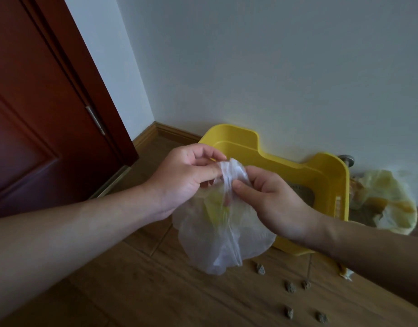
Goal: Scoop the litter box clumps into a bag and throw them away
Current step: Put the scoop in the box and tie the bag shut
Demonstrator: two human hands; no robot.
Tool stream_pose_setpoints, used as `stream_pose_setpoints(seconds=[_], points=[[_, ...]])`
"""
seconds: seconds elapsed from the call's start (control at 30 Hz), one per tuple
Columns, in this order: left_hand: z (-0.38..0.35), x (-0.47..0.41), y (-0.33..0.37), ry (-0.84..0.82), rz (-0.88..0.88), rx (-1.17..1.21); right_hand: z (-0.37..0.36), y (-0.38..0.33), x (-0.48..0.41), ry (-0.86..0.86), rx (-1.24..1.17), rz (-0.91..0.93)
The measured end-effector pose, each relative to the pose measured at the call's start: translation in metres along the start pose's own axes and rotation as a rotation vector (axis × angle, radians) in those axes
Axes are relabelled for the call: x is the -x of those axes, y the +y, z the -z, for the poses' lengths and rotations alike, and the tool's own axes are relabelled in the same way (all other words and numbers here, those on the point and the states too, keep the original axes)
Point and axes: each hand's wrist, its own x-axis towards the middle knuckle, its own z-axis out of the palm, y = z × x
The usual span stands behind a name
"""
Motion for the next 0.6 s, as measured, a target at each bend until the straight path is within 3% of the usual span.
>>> stream_pose_setpoints(seconds=[0.13, 0.33, 0.4, 0.6], points=[[0.000, 0.002, -0.001, 0.068, 0.086, -0.155, -0.001, 0.002, -0.002, 0.075, 0.053, -0.006], [-0.012, 0.016, -0.005, -0.011, -0.037, -0.081, -0.006, -0.001, -0.008, 0.183, 0.078, 0.030], [-0.015, 0.018, -0.009, -0.040, -0.103, -0.166, -0.007, -0.002, -0.009, 0.197, 0.020, -0.011], [-0.004, 0.009, -0.014, 0.111, -0.143, -0.232, -0.007, -0.002, -0.009, 0.154, 0.026, 0.028]])
